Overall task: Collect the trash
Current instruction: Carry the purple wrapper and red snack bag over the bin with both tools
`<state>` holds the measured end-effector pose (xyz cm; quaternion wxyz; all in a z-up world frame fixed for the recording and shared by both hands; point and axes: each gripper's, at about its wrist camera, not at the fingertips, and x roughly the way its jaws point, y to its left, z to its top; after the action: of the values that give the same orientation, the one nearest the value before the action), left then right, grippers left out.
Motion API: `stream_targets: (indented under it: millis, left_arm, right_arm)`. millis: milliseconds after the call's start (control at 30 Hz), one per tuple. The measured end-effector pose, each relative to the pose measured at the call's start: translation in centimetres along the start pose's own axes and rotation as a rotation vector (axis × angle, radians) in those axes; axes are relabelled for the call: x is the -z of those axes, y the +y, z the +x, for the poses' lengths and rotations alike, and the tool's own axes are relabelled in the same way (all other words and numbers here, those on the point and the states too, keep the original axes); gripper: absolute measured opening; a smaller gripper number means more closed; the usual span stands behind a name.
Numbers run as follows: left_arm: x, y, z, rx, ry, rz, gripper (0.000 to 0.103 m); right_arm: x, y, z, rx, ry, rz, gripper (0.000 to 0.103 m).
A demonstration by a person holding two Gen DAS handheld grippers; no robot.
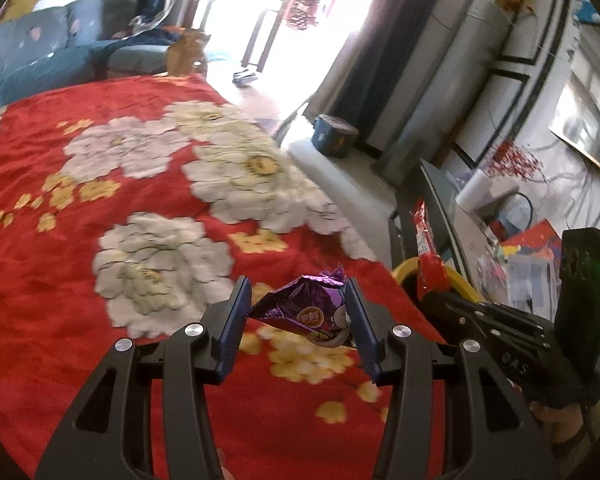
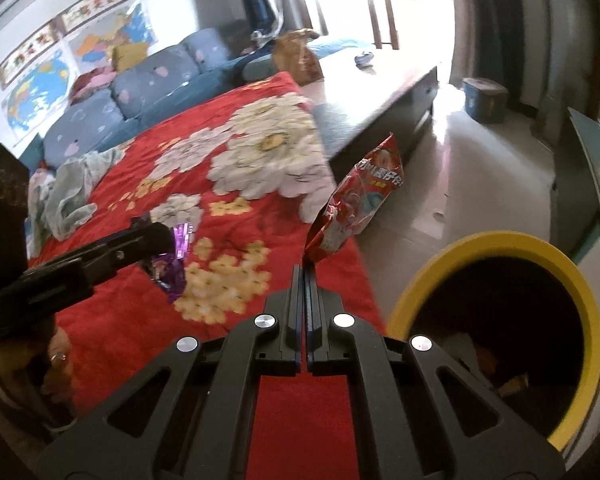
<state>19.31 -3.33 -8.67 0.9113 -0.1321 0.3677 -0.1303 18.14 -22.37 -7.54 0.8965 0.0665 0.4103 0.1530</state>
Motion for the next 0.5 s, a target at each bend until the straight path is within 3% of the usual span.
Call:
stream_targets:
  millis: [500]
  left_arm:
    - [0.8, -6.7, 0.3, 0.065, 0.015, 0.137, 0.046]
  right_arm:
    - [2.5, -6.4, -3.6, 0.085, -0.014, 0.134, 0.0]
